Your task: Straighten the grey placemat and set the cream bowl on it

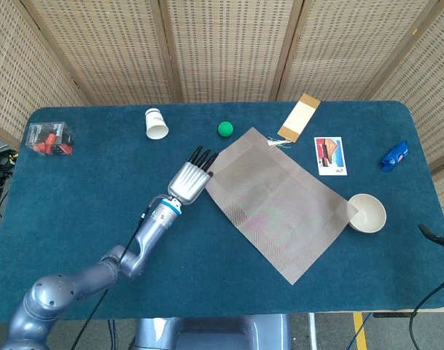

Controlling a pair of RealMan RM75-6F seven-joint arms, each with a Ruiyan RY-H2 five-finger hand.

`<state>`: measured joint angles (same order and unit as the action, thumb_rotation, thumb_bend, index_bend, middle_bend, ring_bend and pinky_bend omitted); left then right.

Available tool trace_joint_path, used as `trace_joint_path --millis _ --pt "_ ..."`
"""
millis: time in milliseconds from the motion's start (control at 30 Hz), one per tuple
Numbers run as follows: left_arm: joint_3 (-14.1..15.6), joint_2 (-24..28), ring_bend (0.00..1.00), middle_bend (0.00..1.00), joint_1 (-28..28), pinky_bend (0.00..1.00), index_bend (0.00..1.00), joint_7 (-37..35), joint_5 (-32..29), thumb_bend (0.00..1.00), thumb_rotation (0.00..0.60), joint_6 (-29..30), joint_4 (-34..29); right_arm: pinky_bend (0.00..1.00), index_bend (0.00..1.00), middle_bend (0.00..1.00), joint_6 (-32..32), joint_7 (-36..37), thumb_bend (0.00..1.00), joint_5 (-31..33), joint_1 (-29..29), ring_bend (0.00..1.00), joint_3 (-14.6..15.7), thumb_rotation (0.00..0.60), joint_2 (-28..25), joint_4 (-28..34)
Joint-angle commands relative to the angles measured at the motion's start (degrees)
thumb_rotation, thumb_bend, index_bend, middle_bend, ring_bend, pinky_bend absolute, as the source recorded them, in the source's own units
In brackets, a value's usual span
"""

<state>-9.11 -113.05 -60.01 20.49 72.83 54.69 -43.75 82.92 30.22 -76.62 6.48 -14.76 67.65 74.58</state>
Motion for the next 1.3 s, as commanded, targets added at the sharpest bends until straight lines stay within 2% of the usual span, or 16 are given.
trace_joint_path --millis 33,333,733,1000,1300 --pt "1.0 2.7 0.00 0.00 2.3 0.00 0.82 0.7 1.0 0.49 0.600 1.6 -4.0 0.00 0.09 0.00 -0.1 -0.1 0.20 0.0 0.0 0.00 0.1 0.600 0.0 0.0" --pt "3.3 8.6 0.00 0.00 6.7 0.00 0.82 3.1 2.9 0.49 0.600 4.9 -14.4 0.00 0.09 0.00 0.0 -0.6 0.20 -0.5 0.2 0.00 0.4 0.600 0.2 0.1" --pt "8.1 19.9 0.00 0.00 14.0 0.00 0.82 9.8 5.3 0.49 0.600 9.5 -34.0 0.00 0.09 0.00 1.2 -1.7 0.20 -1.2 0.0 0.00 0.6 0.600 0.1 1.0" --pt "11.7 25.5 0.00 0.00 17.3 0.00 0.83 13.8 7.5 0.49 0.600 10.8 -42.6 0.00 0.09 0.00 2.6 -2.4 0.20 -2.1 -0.2 0.00 0.7 0.600 -0.3 2.3" --pt "15.0 28.0 0.00 0.00 20.1 0.00 0.83 13.4 12.9 0.49 0.600 12.6 -47.7 0.00 0.09 0.00 3.1 -2.8 0.20 -2.6 -0.4 0.00 1.0 0.600 -0.5 3.2"
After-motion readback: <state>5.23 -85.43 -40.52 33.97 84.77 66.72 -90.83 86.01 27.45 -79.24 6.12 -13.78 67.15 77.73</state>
